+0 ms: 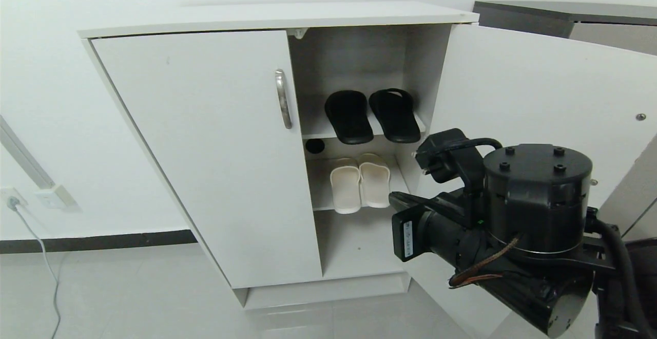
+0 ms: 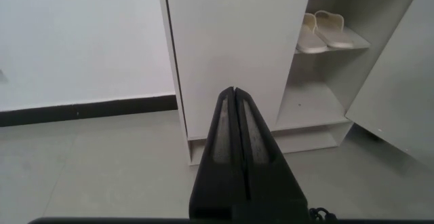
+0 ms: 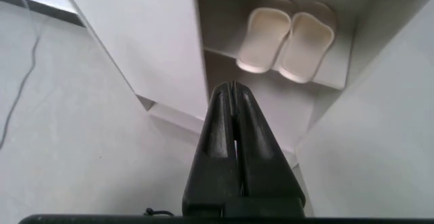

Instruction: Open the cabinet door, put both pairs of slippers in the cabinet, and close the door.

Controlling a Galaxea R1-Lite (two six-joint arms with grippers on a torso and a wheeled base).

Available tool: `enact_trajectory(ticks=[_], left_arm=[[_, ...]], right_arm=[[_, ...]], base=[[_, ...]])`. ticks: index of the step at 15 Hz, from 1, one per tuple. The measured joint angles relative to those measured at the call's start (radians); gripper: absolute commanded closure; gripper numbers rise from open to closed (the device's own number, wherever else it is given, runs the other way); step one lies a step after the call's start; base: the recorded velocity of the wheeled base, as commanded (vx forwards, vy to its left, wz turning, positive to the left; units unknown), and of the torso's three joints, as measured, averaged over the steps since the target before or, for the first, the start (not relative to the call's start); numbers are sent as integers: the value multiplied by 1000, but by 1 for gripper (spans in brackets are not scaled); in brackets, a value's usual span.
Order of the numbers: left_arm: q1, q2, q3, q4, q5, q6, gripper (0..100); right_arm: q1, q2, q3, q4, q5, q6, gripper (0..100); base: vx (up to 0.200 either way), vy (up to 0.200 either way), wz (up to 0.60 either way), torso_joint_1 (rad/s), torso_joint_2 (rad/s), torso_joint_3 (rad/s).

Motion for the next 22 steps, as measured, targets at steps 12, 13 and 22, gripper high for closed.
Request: enact_trajectory(ticks=[12,13,22], left_arm=[[0,0,0,0,0,0,100],[0,0,-2,-2,0,0,100],[0,0,0,0,-1,0,100]], right_arm=[[2,7,11,2,0,-4,100],[3,7,10,0,0,-4,100],[3,9,12,1,1,-4,100]], base=[[0,0,0,0,-35,-46],[0,0,0,2,-115,-344],[0,0,0,82,-479,-355]])
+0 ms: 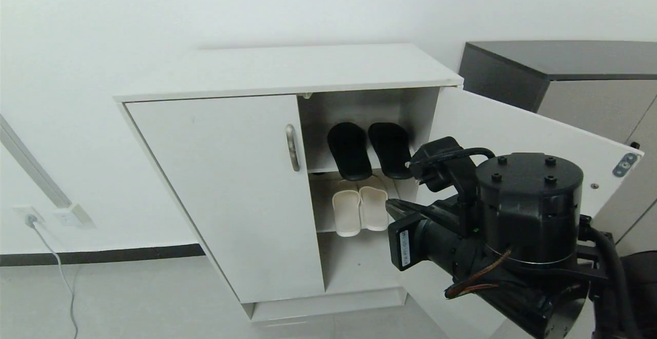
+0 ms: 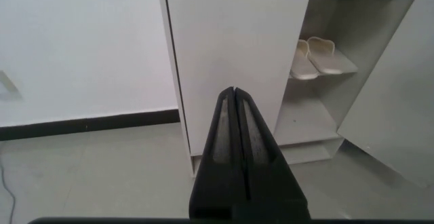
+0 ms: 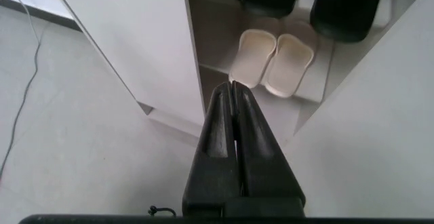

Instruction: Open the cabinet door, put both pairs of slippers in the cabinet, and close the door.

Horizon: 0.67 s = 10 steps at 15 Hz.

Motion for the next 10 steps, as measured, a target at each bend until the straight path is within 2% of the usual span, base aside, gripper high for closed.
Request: enact_trajectory(ticks=[10], left_arm=[[0,0,-1,0,0,0,100]], right_arm=[[-1,-1,2,-1,19,2,100]], base=[[0,0,0,172,-487,-318]])
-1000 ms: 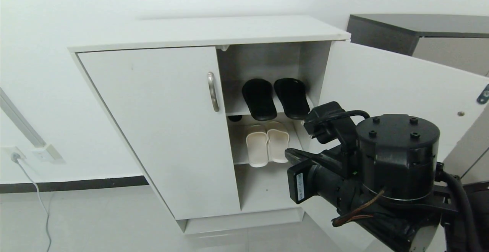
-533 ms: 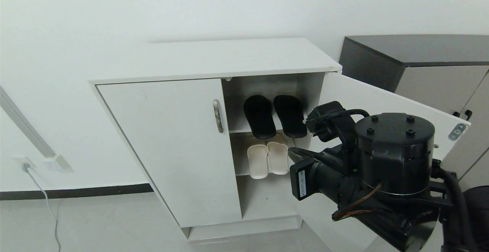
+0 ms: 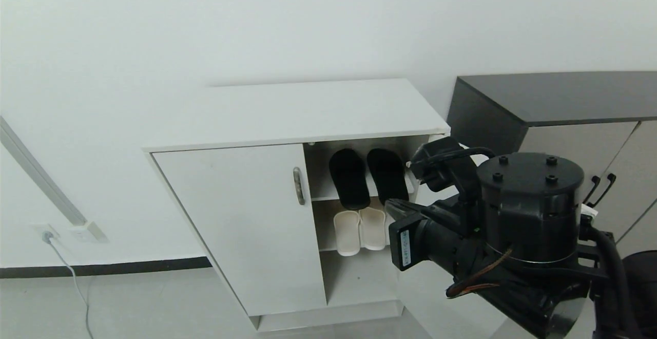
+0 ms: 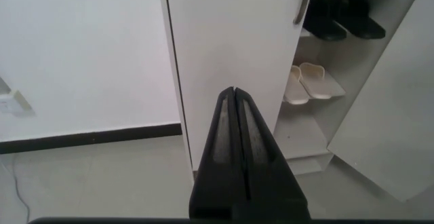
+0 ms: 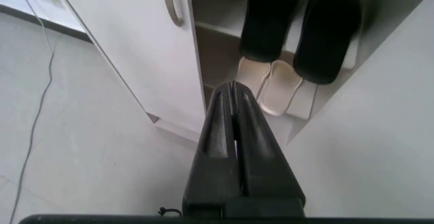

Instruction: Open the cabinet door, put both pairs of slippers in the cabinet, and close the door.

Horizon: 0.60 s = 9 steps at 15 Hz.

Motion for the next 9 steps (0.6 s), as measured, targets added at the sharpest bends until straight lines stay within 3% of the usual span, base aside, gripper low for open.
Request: enact_trajectory(ticks=[4,9], left_arm=[[0,0,0,0,0,0,100],[0,0,0,0,0,0,100]], right_arm=[[-16,-26,33,-46,134,5,100],[-26,-37,48,-54,139,4,100]], base=[[0,0,0,217,-533,-315],[0,0,0,244,-567,-326]])
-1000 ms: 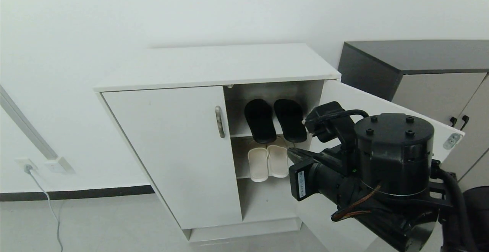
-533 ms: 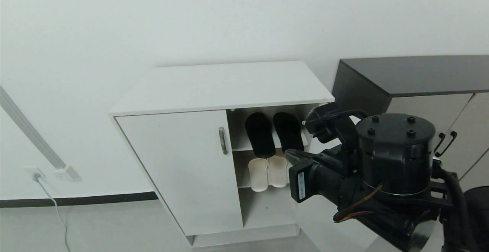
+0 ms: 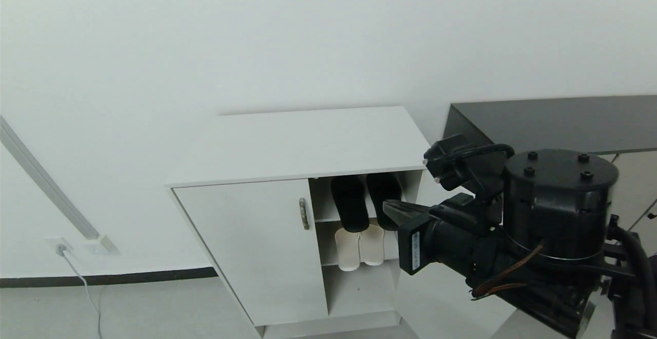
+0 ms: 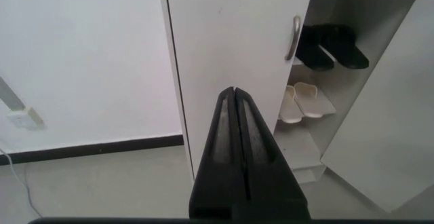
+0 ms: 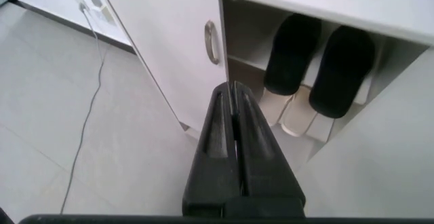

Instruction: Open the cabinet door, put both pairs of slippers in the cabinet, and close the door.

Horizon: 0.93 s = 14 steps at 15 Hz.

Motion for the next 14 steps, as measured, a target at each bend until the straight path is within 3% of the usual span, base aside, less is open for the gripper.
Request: enact_trajectory(ticks=[6,13,14], left_arm=[[0,0,0,0,0,0,100],[0,0,0,0,0,0,100],[0,0,0,0,0,0,100]], right_arm=[[-19,1,0,-2,-1,-4,100],[-39,17,2,-2,-7,-15,100],[-39,17,4,-3,-6,-17,100]], base=[[0,0,0,234,-514,-286],[0,0,0,19,-35,-18],[0,0,-600,2,2,-2]])
